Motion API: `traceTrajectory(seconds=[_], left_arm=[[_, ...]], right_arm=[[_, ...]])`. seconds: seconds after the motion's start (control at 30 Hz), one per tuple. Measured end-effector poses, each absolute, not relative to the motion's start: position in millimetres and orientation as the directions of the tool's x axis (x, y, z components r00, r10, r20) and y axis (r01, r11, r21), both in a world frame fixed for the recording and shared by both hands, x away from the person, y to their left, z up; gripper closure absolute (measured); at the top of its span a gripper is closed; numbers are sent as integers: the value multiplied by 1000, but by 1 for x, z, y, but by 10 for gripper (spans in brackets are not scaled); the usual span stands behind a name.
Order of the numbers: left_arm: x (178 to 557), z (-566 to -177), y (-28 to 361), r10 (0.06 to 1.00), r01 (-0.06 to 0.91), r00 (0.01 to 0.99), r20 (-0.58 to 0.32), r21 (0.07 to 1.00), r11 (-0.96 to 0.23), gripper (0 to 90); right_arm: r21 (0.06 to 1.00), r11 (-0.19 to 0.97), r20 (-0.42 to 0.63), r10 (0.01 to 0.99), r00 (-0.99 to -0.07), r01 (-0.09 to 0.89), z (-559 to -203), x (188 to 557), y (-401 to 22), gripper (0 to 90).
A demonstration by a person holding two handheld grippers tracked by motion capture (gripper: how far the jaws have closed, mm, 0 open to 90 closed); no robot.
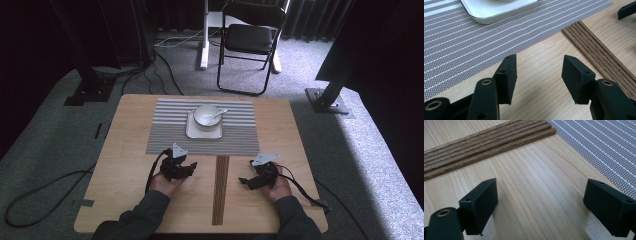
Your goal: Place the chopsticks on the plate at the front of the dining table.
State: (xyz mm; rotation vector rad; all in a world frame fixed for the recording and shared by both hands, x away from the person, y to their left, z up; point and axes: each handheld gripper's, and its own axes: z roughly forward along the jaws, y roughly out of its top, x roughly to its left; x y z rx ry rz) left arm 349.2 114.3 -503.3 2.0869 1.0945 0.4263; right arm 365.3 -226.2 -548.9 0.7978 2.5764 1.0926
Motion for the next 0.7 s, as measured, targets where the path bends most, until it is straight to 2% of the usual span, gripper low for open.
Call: traceTrajectory(seconds=[0.7], left_arm=[[349,-498,101,794,559,605,-59,742,-371,467]], right_arm=[[719,573,1,566,-825,394,-549,365,-226,116]])
